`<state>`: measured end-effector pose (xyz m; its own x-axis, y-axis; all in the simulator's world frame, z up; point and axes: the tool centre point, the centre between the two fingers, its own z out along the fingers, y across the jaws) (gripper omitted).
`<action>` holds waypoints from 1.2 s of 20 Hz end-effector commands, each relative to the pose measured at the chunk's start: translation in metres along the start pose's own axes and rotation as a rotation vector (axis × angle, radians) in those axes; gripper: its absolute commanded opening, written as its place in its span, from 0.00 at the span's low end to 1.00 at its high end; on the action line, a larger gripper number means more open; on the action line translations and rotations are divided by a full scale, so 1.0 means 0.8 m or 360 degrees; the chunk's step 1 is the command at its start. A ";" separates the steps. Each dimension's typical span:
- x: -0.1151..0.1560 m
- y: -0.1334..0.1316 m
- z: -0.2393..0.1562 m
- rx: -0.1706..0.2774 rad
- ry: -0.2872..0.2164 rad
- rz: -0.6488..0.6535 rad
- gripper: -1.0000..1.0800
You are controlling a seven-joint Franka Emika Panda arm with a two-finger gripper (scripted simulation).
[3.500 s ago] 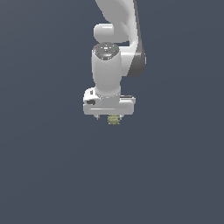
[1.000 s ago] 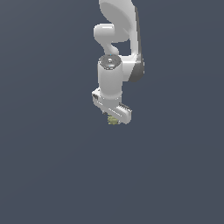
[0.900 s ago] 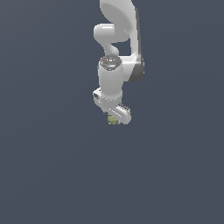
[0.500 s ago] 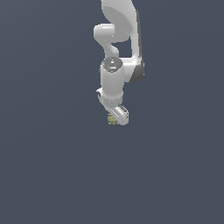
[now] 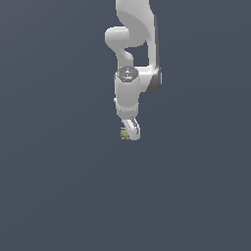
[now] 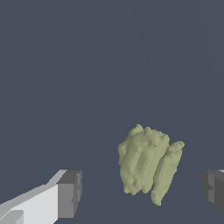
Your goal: Pick up the object and move it to a goal position.
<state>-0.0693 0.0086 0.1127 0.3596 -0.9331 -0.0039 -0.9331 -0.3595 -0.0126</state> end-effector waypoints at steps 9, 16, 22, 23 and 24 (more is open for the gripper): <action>-0.012 0.021 0.017 -0.0013 0.0005 0.0399 0.96; -0.016 0.029 0.022 -0.0018 0.0009 0.0543 0.96; -0.017 0.031 0.024 -0.0019 0.0010 0.0582 0.96; -0.017 0.030 0.024 -0.0019 0.0010 0.0574 0.96; -0.017 0.031 0.024 -0.0019 0.0010 0.0574 0.96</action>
<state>-0.0967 0.0126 0.0934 0.0070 -1.0000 -0.0001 -1.0000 -0.0070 0.0001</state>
